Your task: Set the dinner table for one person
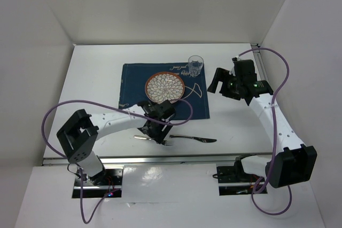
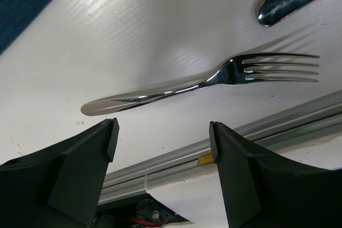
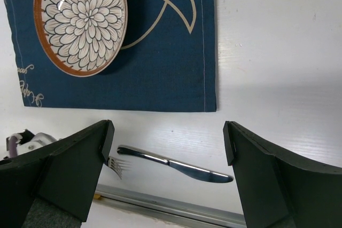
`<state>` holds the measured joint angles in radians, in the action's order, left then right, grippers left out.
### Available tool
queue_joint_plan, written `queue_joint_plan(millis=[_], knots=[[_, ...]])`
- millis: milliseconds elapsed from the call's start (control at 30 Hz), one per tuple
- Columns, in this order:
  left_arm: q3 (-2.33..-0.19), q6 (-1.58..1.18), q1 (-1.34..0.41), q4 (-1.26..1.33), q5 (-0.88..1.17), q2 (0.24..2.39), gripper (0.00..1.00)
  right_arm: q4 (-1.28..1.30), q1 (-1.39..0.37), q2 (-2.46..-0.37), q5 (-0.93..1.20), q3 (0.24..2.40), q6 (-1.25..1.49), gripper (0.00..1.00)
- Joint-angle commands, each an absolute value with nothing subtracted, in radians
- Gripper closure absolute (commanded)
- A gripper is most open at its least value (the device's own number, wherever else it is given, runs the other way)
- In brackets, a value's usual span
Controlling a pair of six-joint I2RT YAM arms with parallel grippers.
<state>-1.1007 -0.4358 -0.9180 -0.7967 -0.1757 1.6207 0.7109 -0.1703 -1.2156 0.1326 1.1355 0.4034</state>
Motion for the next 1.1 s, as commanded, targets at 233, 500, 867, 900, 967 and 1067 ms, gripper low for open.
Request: queue_joint_plan(millis=[233,500,867,900,967,1067], knots=[[-1.087,-0.374,-0.919,-0.812,-0.192,1.715,0.12,0.704,-0.176,-1.193,0.13,1.117,0.411,0.03],[-1.147,-0.374,-0.919,-0.784,-0.232,1.79,0.12,0.704,-0.186,-1.193,0.13,1.117,0.411,0.03],[-1.147,-0.345,-0.862,-0.675,-0.103,1.833,0.17,0.704,-0.186,-1.184,0.13,1.117,0.411,0.03],[-1.134,-0.345,-0.862,-0.675,-0.088,1.833,0.18,0.704,-0.186,-1.184,0.13,1.117,0.411,0.03],[-1.134,-0.345,-0.862,-0.675,-0.077,1.833,0.24,0.704,-0.186,-1.184,0.13,1.117,0.411,0.03],[-1.134,-0.336,-0.862,-0.675,-0.068,1.842,0.32,0.704,-0.186,-1.184,0.13,1.117,0.411,0.03]])
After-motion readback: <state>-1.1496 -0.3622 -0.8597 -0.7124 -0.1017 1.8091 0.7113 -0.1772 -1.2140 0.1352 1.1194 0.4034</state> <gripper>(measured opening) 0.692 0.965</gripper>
